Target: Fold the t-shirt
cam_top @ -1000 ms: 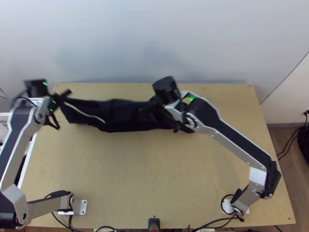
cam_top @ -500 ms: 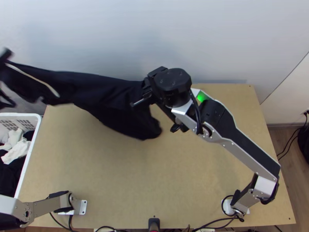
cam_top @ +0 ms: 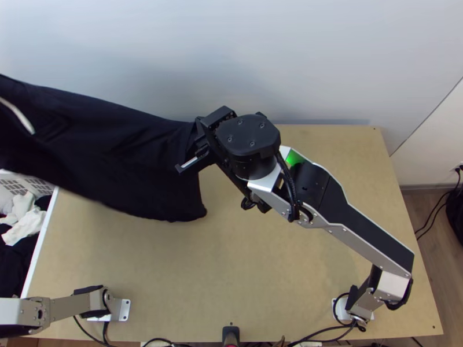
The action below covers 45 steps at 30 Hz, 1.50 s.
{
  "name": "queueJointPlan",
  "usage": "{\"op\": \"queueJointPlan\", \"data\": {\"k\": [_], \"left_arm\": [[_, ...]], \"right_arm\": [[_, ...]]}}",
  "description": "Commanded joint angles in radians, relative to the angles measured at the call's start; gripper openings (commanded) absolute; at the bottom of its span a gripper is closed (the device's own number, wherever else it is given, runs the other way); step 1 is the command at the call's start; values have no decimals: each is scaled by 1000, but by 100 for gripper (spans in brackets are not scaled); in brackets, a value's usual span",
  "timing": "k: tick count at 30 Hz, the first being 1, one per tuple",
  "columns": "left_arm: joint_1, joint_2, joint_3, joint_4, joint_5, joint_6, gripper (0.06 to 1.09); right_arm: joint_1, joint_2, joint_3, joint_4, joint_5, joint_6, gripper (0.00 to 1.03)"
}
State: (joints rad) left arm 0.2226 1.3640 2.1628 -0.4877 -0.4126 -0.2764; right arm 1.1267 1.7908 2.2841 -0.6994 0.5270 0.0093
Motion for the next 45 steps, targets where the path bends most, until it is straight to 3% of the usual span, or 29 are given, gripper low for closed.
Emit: {"op": "queueJointPlan", "data": {"k": [1, 8, 16, 23, 32, 37, 38, 41, 45], "left_arm": [[-141, 98, 46, 83, -55, 37, 10], [-296, 257, -23, 89, -48, 3, 10], [-462, 489, -24, 107, -17, -4, 10], [-565, 721, 80, 136, -17, -4, 10], [-684, 857, 97, 345, -18, 23, 10], [-730, 899, 94, 342, -18, 22, 10], [-735, 902, 92, 325, -18, 14, 16], [-752, 906, 94, 281, -15, -6, 57], [-764, 899, 92, 192, 1, -44, 78]], "right_arm": [[-7, -21, -31, -29, 24, 1, 3], [-82, -73, -140, -91, 19, 37, 3], [-182, -142, -350, -120, -50, 107, 3], [-317, -240, -595, -106, -91, 158, 3], [-508, -364, -873, -35, -213, 204, 3], [-590, -392, -960, -17, -251, 233, 3], [-599, -396, -979, -8, -254, 242, 3], [-608, -401, -1015, 6, -262, 259, 3], [-610, -401, -1037, 28, -269, 285, 3]]}}
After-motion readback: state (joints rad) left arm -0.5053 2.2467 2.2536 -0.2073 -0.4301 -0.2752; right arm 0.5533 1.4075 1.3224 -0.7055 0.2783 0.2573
